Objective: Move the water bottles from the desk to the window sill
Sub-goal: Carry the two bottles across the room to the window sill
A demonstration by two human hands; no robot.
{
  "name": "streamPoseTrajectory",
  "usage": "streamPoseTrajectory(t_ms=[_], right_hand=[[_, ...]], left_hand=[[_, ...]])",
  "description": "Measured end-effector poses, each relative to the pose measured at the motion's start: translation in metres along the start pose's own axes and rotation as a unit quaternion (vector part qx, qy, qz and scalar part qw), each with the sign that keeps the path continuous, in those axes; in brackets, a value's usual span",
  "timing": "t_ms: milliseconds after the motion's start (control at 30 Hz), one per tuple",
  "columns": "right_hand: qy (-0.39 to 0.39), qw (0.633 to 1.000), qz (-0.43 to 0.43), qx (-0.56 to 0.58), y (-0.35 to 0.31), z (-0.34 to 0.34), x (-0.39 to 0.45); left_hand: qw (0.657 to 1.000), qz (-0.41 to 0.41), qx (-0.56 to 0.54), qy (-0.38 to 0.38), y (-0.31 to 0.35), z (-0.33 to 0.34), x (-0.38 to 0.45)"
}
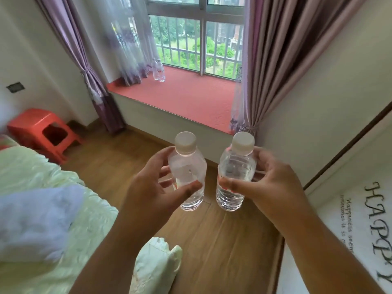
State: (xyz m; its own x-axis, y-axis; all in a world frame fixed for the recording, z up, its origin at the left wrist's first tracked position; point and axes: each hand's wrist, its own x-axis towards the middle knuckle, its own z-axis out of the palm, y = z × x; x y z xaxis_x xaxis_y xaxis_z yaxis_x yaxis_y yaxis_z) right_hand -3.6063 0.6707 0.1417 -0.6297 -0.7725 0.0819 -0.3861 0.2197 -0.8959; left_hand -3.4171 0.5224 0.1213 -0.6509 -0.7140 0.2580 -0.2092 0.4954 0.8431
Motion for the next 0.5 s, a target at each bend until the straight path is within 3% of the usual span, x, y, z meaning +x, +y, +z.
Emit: streamPoseTrajectory(t_ms=[300,500], right_hand=[[-0.051,0.999,-0.002,0.006,0.015,0.002,0.059],[-0.039,0.999,0.021,-0.002,0.026,-0.004,0.103]], left_hand=[[0.999,-0.039,0.008,0.025,-0.013,0.011,0.035],[0.999,-0.036,-0.009,-0.004,-0.035,0.029,0.091]])
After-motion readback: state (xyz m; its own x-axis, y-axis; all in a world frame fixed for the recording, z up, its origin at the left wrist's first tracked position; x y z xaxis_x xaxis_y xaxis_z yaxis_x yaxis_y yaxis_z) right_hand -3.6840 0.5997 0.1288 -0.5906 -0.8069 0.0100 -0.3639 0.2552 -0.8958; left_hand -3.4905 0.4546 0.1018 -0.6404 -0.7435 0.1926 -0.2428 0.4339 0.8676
